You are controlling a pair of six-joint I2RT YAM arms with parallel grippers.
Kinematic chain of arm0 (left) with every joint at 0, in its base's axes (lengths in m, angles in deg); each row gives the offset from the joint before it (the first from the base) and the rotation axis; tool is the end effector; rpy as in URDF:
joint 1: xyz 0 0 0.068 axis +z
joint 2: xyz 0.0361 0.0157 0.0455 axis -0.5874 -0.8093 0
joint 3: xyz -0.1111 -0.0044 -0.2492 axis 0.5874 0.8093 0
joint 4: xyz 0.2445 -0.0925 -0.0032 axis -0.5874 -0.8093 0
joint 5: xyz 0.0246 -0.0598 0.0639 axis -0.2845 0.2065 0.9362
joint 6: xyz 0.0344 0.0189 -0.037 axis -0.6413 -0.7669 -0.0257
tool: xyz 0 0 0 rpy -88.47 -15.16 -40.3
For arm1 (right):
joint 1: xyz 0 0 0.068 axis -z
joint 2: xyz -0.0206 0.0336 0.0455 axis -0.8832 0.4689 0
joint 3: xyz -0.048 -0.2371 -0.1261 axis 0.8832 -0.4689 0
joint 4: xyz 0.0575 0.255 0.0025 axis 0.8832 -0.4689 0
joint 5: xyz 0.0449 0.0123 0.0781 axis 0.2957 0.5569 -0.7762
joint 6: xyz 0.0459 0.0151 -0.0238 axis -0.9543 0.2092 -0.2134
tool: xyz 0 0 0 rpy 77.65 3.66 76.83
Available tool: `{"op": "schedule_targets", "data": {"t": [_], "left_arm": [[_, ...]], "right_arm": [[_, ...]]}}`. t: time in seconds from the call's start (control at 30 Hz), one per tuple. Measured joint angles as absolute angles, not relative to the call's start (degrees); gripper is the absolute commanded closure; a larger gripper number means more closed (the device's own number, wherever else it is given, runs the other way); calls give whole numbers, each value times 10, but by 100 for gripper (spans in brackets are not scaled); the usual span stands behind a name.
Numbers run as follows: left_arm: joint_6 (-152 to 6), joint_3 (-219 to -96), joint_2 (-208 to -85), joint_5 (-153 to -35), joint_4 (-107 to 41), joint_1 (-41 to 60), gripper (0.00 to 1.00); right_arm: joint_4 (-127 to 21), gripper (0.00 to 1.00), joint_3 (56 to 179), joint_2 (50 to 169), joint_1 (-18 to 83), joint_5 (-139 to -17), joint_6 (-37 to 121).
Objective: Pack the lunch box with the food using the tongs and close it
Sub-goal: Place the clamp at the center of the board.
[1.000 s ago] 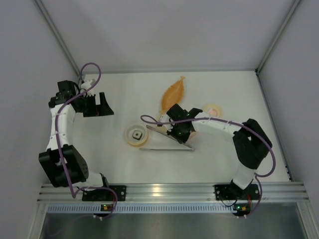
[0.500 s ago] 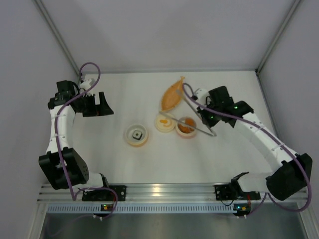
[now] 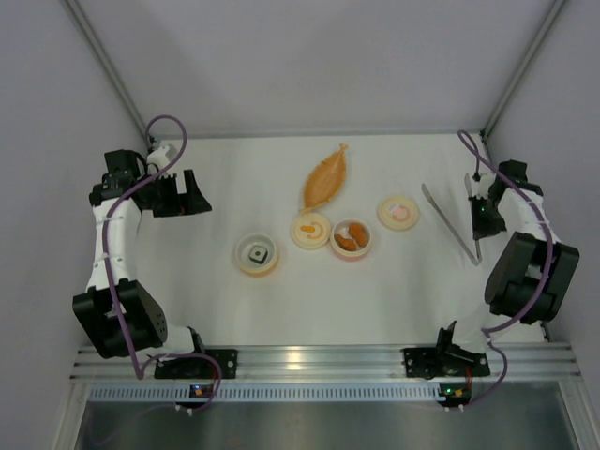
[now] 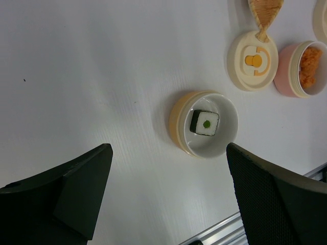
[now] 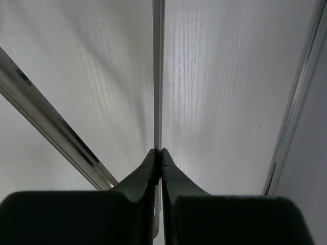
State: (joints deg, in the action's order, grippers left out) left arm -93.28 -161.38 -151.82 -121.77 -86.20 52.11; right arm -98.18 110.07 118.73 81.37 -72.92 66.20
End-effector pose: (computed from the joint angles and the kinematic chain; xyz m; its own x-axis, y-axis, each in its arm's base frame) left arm 0.2805 0.0592 0.3279 -0.7743 -0.0974 -0.6252 0.2089 0.8934 -0.3978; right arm 0.2951 -0.1017 0.2406 -0.9272 0.0098 -0.3745 0.0392 0.9967 -0.0711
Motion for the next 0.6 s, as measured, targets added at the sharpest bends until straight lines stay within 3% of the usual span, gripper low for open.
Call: {"op": "schedule_targets", "data": {"t": [0.37,0.47,0.6], "left_arm": [[-928,-1613,-1518,-1196,-831,521,2],[-929,-1607,-1518,-1195,-826,521,2],[-934,-1603,-1518,-1194,-826,521,2]], "right_arm": [[-928,100,1100,1263,820,-679,638],[-921,94,1099,1277,820,-677,635],[-920,69,1093,1291,820,-677,628]]}}
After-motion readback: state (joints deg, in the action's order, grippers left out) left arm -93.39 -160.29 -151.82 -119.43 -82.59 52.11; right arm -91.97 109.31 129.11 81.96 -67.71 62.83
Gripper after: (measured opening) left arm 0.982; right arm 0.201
